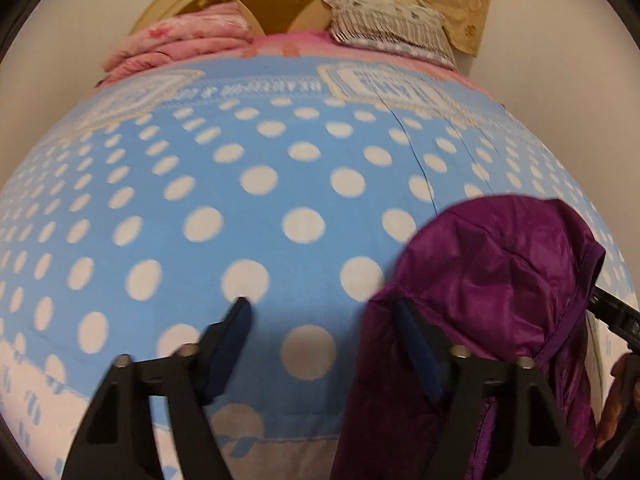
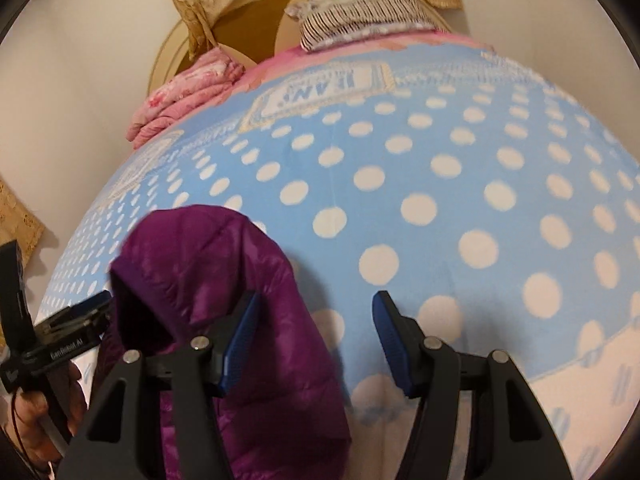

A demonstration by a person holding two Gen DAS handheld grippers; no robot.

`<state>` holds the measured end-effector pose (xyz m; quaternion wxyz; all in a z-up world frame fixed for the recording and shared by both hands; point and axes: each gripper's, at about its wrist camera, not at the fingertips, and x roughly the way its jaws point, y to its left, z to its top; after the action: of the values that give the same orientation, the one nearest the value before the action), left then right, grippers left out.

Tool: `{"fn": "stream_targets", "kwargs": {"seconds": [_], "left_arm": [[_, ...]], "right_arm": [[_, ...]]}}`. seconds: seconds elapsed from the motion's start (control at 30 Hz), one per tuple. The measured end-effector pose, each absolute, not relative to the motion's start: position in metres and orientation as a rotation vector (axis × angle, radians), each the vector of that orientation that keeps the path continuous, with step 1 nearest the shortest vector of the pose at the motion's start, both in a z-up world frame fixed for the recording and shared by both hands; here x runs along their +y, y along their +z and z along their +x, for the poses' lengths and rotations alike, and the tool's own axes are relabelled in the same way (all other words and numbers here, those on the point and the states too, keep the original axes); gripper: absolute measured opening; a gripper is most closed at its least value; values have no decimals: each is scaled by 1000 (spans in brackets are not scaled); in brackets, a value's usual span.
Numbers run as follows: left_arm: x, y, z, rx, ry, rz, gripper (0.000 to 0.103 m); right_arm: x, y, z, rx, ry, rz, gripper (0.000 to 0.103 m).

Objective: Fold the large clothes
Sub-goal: 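Grasp the jacket hood with the right gripper and lift it toward the hem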

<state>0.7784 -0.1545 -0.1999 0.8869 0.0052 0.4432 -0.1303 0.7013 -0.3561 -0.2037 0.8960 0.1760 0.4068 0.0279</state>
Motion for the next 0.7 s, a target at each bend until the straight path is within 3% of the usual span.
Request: {"fn": "stream_targets", "kwargs": {"seconds": [0.03, 0.07, 0.1, 0.2, 0.7], "left_arm": [[-158, -204, 780, 937, -284, 20, 44], [-162, -206, 779, 946, -321, 23, 23], [-164, -205, 779, 937, -336, 27, 9], [-176, -199, 771, 901, -334, 113, 2], [-158, -153, 729, 818, -358, 91, 1]], "right_arm": [[-354, -207, 703, 867, 75, 356, 54], [-350, -208, 704, 880, 89, 335, 34], [-345, -208, 704, 893, 96, 294, 17], [-336, -203, 698, 885, 94, 211, 11], [-324, -158, 647, 772, 76, 129, 8]]}}
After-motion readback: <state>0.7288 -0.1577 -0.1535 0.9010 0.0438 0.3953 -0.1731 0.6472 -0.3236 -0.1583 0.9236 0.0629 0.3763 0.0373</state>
